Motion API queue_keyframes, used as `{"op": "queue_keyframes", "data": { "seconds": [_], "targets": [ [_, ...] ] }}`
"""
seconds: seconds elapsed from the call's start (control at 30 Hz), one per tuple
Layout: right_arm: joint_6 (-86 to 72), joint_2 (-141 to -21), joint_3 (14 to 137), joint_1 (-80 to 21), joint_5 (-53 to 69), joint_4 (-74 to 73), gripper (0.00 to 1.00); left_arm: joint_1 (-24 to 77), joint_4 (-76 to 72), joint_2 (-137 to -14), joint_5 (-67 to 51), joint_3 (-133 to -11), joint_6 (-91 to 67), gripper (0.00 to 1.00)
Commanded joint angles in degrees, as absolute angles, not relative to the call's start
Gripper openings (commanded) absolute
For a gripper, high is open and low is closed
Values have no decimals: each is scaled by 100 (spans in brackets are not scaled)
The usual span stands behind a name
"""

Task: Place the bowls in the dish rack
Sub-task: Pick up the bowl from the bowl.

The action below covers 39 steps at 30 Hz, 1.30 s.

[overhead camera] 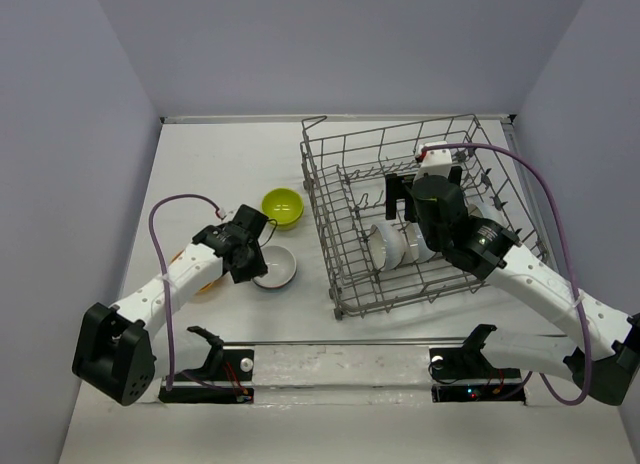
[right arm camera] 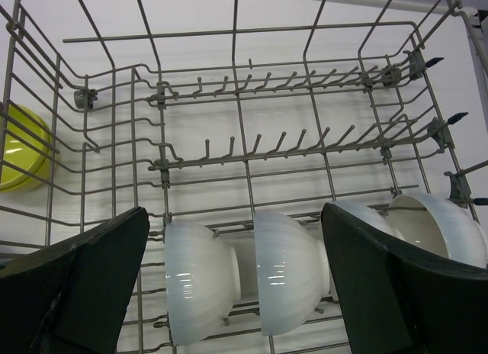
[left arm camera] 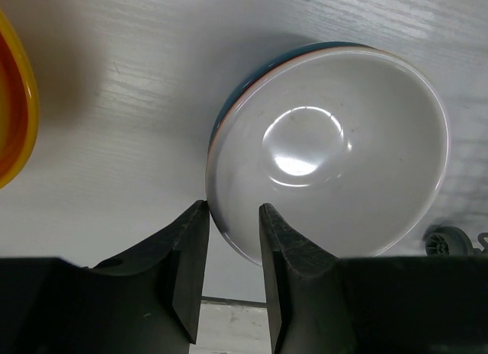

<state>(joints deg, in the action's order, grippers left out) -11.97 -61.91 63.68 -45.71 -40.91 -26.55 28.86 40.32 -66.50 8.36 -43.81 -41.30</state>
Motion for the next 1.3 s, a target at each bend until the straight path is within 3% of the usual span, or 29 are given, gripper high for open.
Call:
{"op": "queue_keyframes", "data": {
  "seconds": [0.0,0.17,0.53,1.27],
  "targets": [
    [-1257,-6056,6346,-4526,-4026,-2399,100,2936,4034,-6680,984,-4482,-4192,40],
    [-1257,-6056,6328,-4526,-3999,-2391,100,2962,3999,-6741,984,-4509,-4184,33],
    [-1257,-6108,6354,-4526,-3946,-2391,100,2971,4008,-6829,1011,-4702,-4034,0],
    [-1248,-6214,6486,-4526,-3964,-2426,100,2971,4209,-6601,879,-5546,-3779,0]
  ]
}}
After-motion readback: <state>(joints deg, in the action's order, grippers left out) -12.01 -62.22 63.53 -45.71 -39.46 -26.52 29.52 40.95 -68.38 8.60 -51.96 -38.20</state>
